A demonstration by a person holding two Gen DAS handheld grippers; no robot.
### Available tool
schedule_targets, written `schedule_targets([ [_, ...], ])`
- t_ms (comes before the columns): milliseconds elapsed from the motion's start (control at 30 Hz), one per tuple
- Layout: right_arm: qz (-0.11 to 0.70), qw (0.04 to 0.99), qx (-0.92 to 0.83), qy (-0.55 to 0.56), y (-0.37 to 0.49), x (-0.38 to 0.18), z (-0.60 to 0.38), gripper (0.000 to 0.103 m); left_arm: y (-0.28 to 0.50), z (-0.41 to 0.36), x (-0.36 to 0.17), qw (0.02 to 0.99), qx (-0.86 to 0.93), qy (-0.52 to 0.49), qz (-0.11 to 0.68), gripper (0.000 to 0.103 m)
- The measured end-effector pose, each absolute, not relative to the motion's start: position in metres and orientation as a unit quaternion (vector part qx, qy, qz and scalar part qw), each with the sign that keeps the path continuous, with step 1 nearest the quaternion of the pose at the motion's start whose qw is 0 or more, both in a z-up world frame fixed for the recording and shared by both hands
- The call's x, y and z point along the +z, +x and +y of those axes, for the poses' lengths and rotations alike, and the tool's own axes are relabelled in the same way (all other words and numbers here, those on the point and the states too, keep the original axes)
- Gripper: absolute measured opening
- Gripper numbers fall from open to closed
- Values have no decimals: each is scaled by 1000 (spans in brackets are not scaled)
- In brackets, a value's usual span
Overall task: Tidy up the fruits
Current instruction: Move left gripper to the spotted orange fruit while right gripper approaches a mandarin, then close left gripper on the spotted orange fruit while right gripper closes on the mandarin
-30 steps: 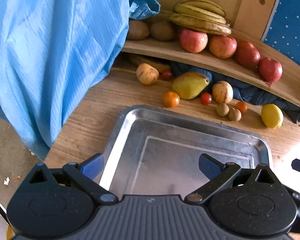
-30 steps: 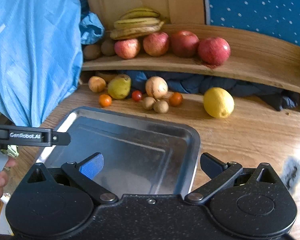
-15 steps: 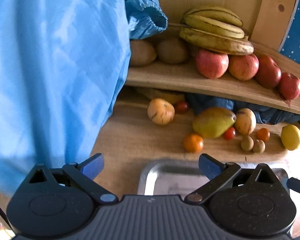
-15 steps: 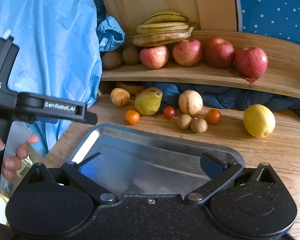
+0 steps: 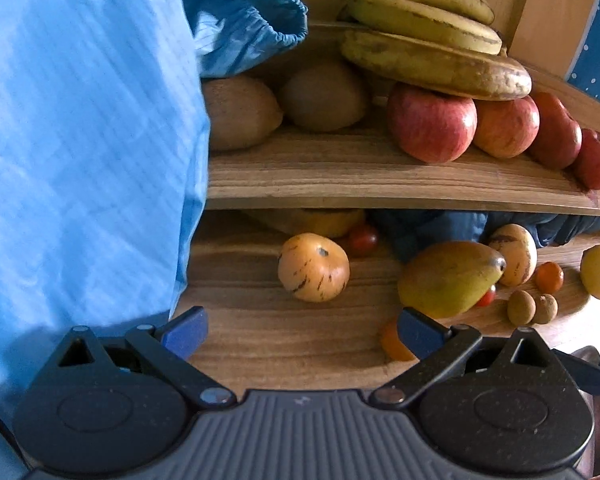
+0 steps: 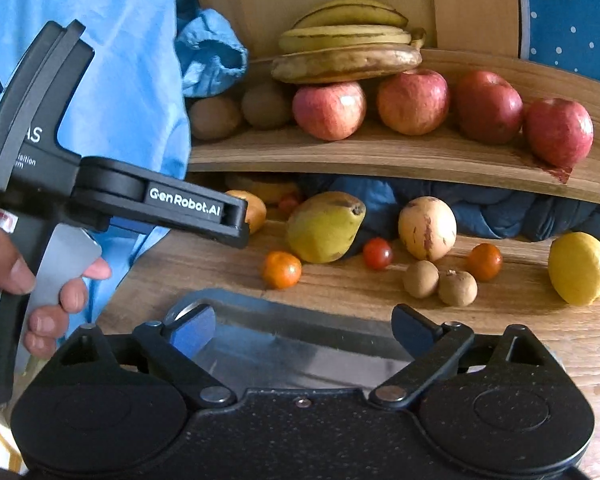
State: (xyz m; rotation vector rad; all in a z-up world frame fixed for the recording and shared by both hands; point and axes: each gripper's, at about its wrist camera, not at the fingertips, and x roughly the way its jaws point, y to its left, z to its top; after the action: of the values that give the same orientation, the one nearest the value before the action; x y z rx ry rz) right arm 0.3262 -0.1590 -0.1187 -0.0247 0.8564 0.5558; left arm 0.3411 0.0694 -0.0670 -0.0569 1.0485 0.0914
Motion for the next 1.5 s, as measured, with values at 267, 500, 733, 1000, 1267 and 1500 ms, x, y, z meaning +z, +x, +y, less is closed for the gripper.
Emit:
schedule_targets([
  [267,422,874,243,-7,341,-129,-144,86,355,70,-79,861,37,-24,506,100],
  [500,428,869,248,-9,349,-136,-131,75,362,73,-90,860,42,-34,508,91],
  [733,430,866,255,-11,356,-139,-122,66,369,80,-91,862,42,-39,503,84],
  [1000,434,865,253,-13,364,-146,-117,54,379,81,-96,864,38,-40,501,79],
  [1267,436,863,256,-14,370,-150,-110,49,396,82,-104,863,29,-48,502,62],
  [1500,439,861,256,-19,370,-153,-109,44,400,89,-110,862,18,-65,503,51],
])
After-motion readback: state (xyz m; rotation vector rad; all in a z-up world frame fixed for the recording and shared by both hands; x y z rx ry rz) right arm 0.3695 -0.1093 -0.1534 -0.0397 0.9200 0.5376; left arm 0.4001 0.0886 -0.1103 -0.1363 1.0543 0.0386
